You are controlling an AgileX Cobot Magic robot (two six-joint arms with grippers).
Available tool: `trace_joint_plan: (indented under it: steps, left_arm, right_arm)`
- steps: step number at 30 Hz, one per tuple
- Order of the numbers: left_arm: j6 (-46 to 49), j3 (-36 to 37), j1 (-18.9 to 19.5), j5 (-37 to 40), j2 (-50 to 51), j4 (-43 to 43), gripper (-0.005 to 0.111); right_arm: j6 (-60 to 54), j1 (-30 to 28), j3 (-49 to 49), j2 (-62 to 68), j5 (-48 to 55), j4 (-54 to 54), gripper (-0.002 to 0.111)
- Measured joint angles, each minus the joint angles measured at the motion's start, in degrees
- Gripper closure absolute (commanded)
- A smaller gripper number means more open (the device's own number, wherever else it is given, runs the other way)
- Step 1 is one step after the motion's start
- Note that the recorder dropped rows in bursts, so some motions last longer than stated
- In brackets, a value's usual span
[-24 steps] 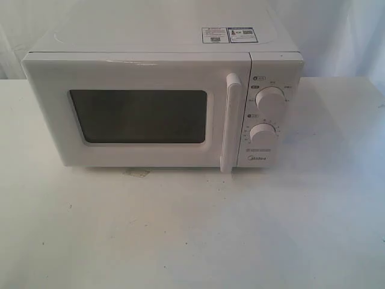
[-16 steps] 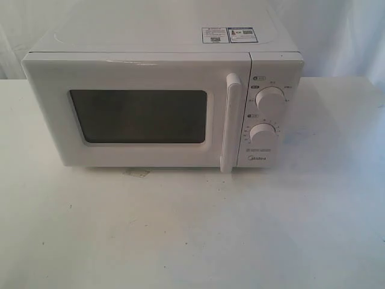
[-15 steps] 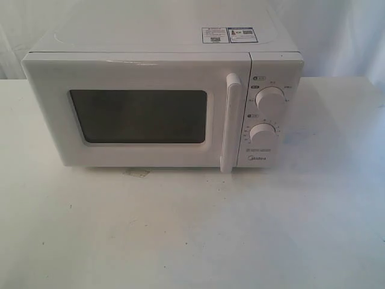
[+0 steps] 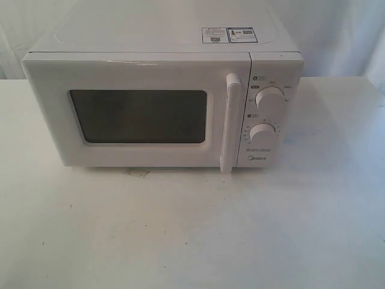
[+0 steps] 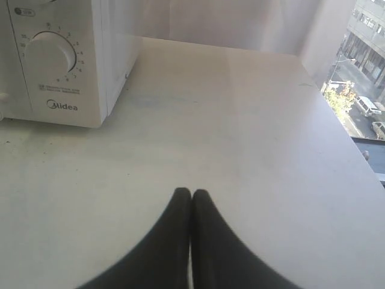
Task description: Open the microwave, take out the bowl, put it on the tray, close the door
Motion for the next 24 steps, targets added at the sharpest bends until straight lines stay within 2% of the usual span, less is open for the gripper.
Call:
trace_joint_plan:
  steps: [11,24]
  left_arm:
    - [0.00,0.00,0.00,0.00,0.00,0.00,0.107]
    - [0.00,0.00,0.00,0.00,0.00,0.00,0.107]
  right_arm:
    - [0.00,0.00,0.00,0.00,-1.13,0.00,0.108]
    - [0.00,0.00,0.00,0.00,-13.92,0.00,0.108]
